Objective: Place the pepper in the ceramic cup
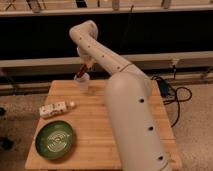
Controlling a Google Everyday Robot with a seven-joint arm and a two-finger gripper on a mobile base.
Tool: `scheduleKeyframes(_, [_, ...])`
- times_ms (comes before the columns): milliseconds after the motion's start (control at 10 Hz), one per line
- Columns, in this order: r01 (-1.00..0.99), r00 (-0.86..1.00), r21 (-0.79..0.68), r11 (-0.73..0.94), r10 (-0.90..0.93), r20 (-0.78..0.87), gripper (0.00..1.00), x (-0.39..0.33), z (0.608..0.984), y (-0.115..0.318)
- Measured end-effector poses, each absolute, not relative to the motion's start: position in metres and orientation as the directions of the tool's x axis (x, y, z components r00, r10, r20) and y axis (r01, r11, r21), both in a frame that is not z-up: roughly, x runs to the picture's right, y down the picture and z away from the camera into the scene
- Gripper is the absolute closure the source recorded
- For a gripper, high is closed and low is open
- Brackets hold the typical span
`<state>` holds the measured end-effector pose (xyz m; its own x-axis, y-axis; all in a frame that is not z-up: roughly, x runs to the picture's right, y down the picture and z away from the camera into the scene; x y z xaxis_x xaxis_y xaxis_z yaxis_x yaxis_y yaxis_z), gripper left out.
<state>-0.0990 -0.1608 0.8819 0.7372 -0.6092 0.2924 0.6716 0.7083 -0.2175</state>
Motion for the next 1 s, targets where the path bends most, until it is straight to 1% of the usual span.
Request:
scheduleKeyframes(100, [0.668,0.742,-0.21,0.714,-0.616,0.265,0.95,-0.098,0.881,-0.165])
scheduleKeyframes(200, [0.666,0.744,-0.208,0.716,-0.621,0.245,0.87,-0.097,0.879,-0.168])
scheduleKeyframes(300, [0.669,0.742,-0.208,0.714,-0.622,0.251,0.73,-0.1,0.88,-0.162])
scheduleKeyframes(400, [0.668,0.742,-0.208,0.714,-0.62,0.255,0.68,-0.1,0.881,-0.158])
scheduleKeyframes(600, [0.665,0.744,-0.208,0.717,-0.615,0.259,0.45,-0.099,0.883,-0.148])
scheduleKeyframes(800, [0.663,0.746,-0.205,0.72,-0.611,0.266,0.26,-0.104,0.884,-0.143])
scheduleKeyframes(900, [0.659,0.749,-0.206,0.723,-0.608,0.264,0.21,-0.102,0.885,-0.143])
scheduleKeyframes(1000, [0.655,0.752,-0.207,0.726,-0.604,0.264,0.2,-0.1,0.886,-0.142])
